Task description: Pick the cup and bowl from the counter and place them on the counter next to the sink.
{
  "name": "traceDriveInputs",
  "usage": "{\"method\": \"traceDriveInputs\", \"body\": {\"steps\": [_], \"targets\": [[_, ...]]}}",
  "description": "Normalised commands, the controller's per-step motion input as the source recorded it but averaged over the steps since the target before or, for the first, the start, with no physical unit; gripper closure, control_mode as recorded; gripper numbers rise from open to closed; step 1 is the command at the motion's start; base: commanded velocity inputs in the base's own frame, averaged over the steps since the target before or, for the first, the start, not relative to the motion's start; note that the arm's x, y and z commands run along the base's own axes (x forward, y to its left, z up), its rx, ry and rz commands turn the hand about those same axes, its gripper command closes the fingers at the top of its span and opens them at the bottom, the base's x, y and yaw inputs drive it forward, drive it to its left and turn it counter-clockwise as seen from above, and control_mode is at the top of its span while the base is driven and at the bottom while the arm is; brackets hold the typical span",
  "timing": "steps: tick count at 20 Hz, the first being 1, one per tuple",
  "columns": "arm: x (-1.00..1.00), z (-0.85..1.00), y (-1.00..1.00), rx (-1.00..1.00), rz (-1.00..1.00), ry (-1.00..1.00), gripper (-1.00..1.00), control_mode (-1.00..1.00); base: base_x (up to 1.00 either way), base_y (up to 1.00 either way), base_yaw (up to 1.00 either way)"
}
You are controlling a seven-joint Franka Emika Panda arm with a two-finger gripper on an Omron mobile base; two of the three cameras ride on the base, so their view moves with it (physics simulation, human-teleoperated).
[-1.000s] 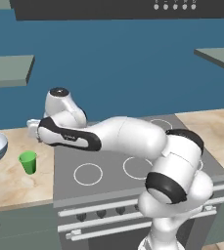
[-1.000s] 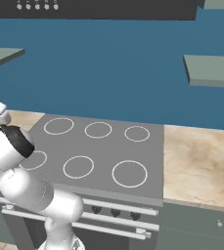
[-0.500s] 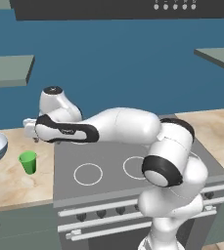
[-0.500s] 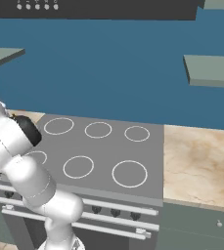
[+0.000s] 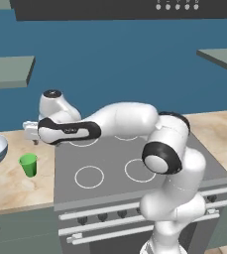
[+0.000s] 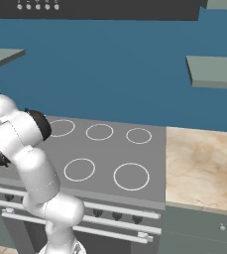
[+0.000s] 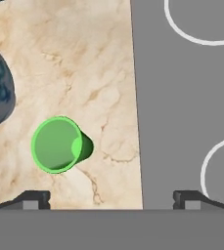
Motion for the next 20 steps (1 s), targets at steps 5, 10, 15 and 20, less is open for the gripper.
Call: {"method": "traceDriveInputs", "body": {"steps": [5,10,15,20], "targets": [[0.01,-0.10,0.39,0.00,0.04,0.04,-1.00,-1.00,0.00,0.00,0.00],[0.04,-0.13,0.34,0.00,0.04,0.01,-1.00,-1.00,0.00,0.00,0.00],[0.20,-0.06,0.22,0.00,0.01,0.00,-1.00,-1.00,0.00,0.00,0.00],[0.28,-0.01,0.13,0.00,0.00,0.00,-1.00,-1.00,0.00,0.00,0.00]]}}
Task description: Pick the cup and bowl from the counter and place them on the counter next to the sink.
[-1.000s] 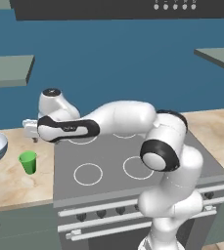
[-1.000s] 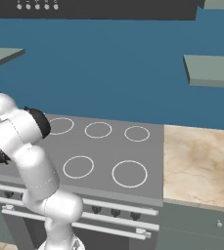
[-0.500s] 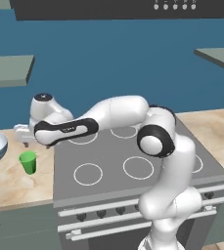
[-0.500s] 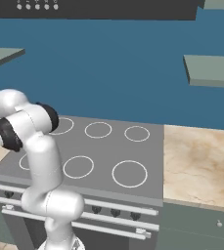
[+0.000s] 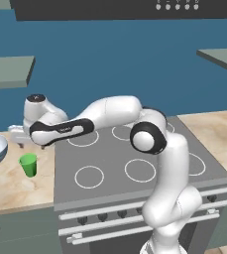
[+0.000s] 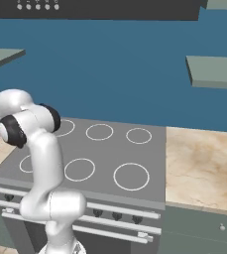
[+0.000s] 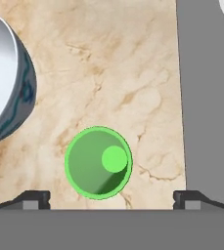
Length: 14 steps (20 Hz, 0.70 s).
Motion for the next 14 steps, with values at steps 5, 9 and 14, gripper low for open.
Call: {"method": "traceDriveInputs", "body": {"steps": [5,9,14], "targets": [[0.02,-0.10,0.02,0.00,0.00,0.02,-1.00,-1.00,0.00,0.00,0.00],[-0.07,-0.16,-0.07,0.00,0.00,0.00,-1.00,-1.00,0.00,0.00,0.00],[-0.01,-0.12,-0.27,0.00,0.00,0.00,-1.00,-1.00,0.00,0.00,0.00]]}}
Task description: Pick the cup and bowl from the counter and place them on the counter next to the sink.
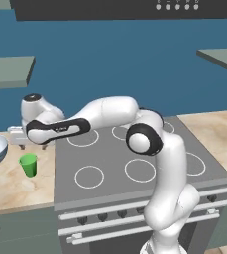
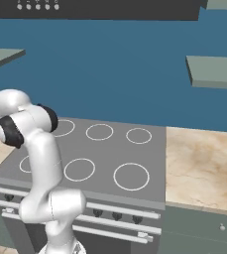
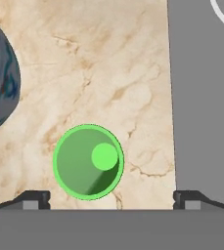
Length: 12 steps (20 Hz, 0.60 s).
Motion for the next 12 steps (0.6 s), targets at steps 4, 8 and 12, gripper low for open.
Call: {"method": "traceDriveInputs", "body": {"steps": [4,8,12], "targets": [[-0.07,-0.02,-0.31,0.01,0.00,0.00,-1.00,-1.00,0.00,0.00,0.00],[-0.02,-0.09,-0.18,0.01,0.00,0.00,-1.00,-1.00,0.00,0.00,0.00],[0.00,-0.21,0.00,0.01,0.00,0.00,-1.00,-1.00,0.00,0.00,0.00]]}}
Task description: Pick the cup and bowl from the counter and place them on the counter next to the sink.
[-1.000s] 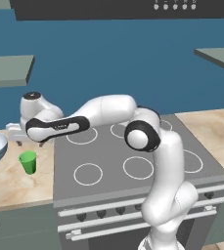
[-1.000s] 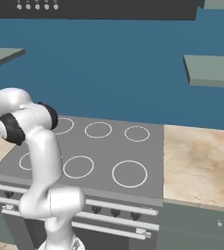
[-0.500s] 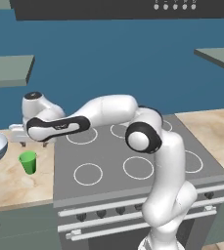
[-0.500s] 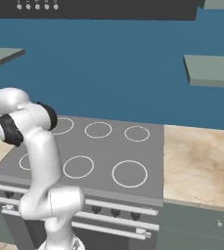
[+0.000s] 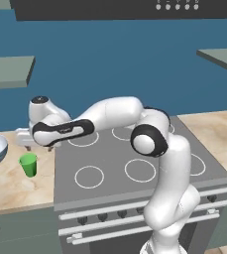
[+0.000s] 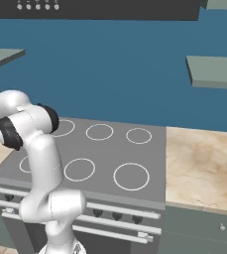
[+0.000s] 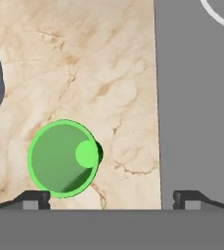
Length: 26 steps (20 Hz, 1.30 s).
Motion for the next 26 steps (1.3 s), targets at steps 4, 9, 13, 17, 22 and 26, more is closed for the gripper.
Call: {"method": "traceDriveInputs", "body": {"steps": [4,9,13,17,22,26], "targets": [[0.10,-0.34,0.00,0.00,0.00,0.00,-1.00,-1.00,0.00,0.00,0.00],[0.19,-0.24,0.00,0.00,0.00,0.00,-1.00,-1.00,0.00,0.00,0.00],[0.26,-0.03,0.14,0.00,0.00,0.00,-1.00,-1.00,0.00,0.00,0.00],[0.04,0.00,0.27,0.00,0.00,0.01,-1.00,-1.00,0.00,0.00,0.00],[0.00,-0.01,0.25,0.00,0.00,0.01,-1.00,-1.00,0.00,0.00,0.00],[0.00,-0.07,0.06,0.00,0.00,0.00,-1.00,-1.00,0.00,0.00,0.00]]}}
